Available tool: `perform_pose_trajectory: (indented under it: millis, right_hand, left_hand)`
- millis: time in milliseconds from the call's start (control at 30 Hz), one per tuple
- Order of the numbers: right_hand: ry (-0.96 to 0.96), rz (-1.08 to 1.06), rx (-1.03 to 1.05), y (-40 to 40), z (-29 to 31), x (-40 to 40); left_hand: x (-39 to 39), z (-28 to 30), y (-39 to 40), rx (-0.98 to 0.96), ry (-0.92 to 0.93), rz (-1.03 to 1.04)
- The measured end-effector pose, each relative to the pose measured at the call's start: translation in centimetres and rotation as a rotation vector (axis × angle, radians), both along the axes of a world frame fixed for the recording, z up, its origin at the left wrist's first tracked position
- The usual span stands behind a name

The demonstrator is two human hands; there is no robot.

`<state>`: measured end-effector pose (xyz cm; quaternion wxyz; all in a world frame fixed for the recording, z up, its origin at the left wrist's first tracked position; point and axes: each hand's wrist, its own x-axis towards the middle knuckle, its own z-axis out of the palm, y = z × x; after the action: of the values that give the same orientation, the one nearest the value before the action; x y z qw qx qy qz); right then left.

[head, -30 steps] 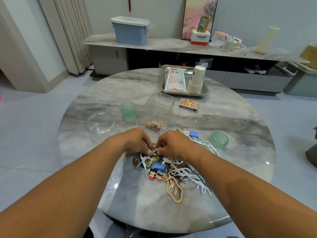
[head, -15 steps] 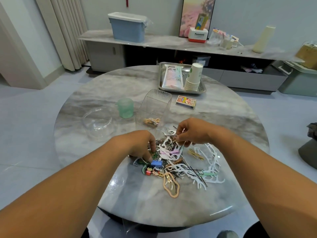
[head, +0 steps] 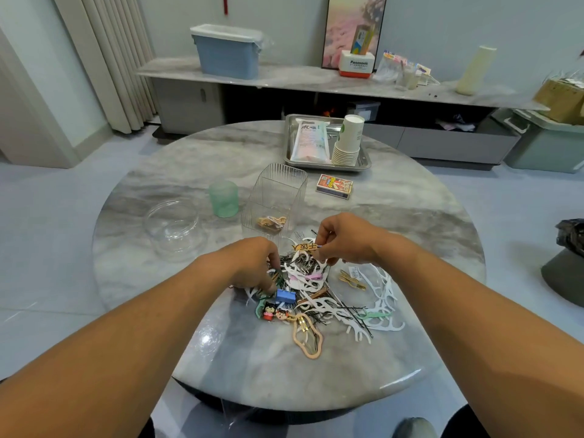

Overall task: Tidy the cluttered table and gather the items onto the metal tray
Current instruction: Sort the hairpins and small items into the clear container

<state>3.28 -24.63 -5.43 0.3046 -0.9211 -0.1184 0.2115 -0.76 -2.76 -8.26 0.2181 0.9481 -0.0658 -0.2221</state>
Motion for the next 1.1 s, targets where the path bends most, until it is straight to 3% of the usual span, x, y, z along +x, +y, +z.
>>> perform_pose_trajectory:
  millis: [133, 267, 467, 700, 933, 1000, 1100]
  right_hand:
    - [0.07, -0.044, 0.077, 0.0, 0.3, -0.3]
    - [0.182, -0.151, 0.276, -0.4, 1.1, -0.2]
    - [0.351, -0.321, 0.636, -0.8, 2.6, 0.1]
    - [0.315, -0.309, 0.532, 0.2, 1.6, -0.5]
    - [0.297, -0.264, 0.553, 0.6, 1.3, -0.8]
    - [0.259, -0.267, 0.566, 0.5, 1.4, -0.7]
    - [0.14, -0.312, 0.551, 0.0, 1.8, -0.2]
  left_hand:
    - [0.4, 1.3, 0.2, -0.154, -0.031, 0.042]
    - [0.5, 2.2, 0.0, -0.421, -0.001, 0.253]
    - [0.5, 2.5, -1.8, -0.806, 0.222, 0.597]
    - [0.6, 2.5, -2.3, -1.106, 0.336, 0.692]
    - [0.7, 2.2, -2.1, -1.157, 0.372, 0.711]
    - [0.8, 2.3, -1.7, -1.06, 0.343, 0.695]
    - [0.8, 2.5, -1.1, -0.757, 0.238, 0.607]
